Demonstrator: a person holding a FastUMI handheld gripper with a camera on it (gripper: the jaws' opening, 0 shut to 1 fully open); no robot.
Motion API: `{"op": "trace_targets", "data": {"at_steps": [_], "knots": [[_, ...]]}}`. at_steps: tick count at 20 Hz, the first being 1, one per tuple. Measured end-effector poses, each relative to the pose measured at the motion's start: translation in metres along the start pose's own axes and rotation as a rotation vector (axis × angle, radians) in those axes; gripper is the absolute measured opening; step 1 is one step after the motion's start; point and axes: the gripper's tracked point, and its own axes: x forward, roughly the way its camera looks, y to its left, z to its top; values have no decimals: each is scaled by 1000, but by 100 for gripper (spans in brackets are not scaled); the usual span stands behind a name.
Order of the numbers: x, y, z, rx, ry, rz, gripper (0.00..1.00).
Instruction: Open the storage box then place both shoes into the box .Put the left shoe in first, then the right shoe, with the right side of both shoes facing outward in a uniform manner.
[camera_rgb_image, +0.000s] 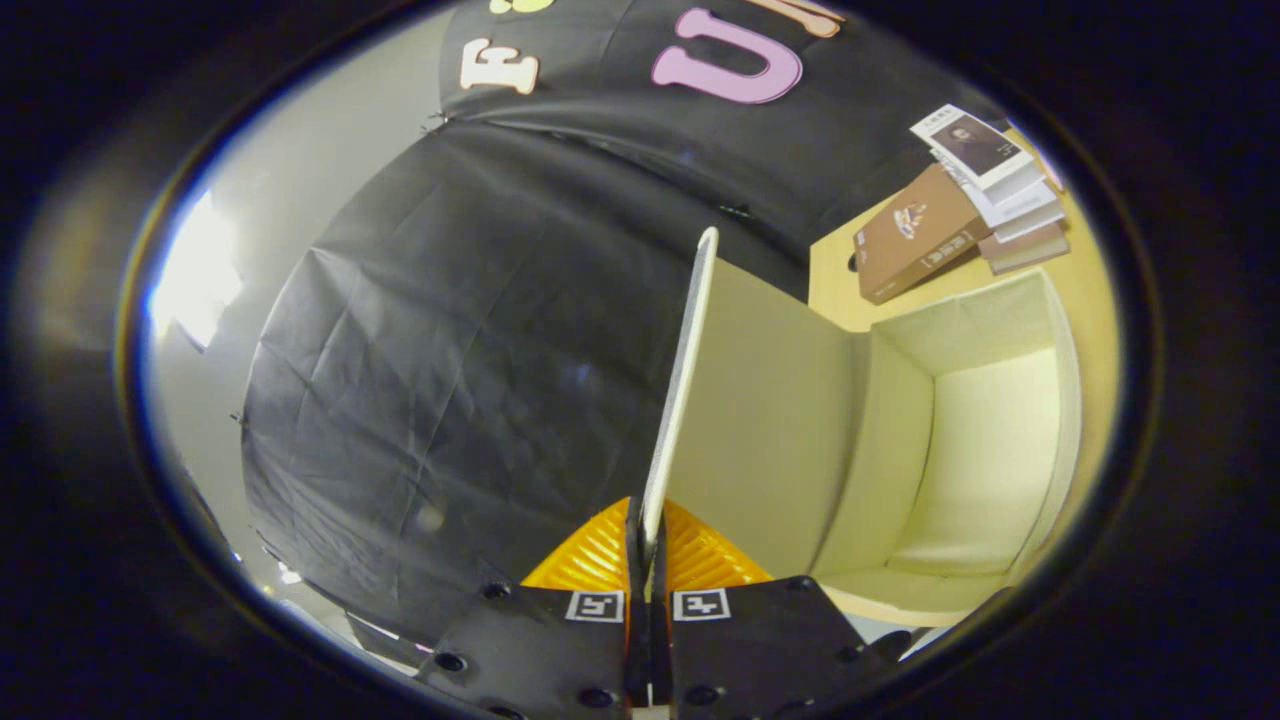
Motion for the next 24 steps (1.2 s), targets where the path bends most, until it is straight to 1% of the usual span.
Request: {"op": "trace_targets", "data": {"at_steps": [1,3,4,5,7,8,10,13,15,19,21,24], "knots": [[10,2,-4,-16,12,-7,4],[37,12,-18,-52,58,1,20],[41,13,-22,-78,75,-4,28],[52,15,-26,-116,81,-5,36],[52,17,-31,-172,82,0,52],[63,20,-37,-195,76,7,60],[60,15,-37,-260,56,-14,76],[42,4,-24,-386,-4,-68,100],[19,-9,-9,-467,-70,-106,100],[-32,-33,19,-565,-191,-211,100],[-60,-52,34,-609,-236,-279,100],[-107,-80,58,-710,-309,-395,100]]}}
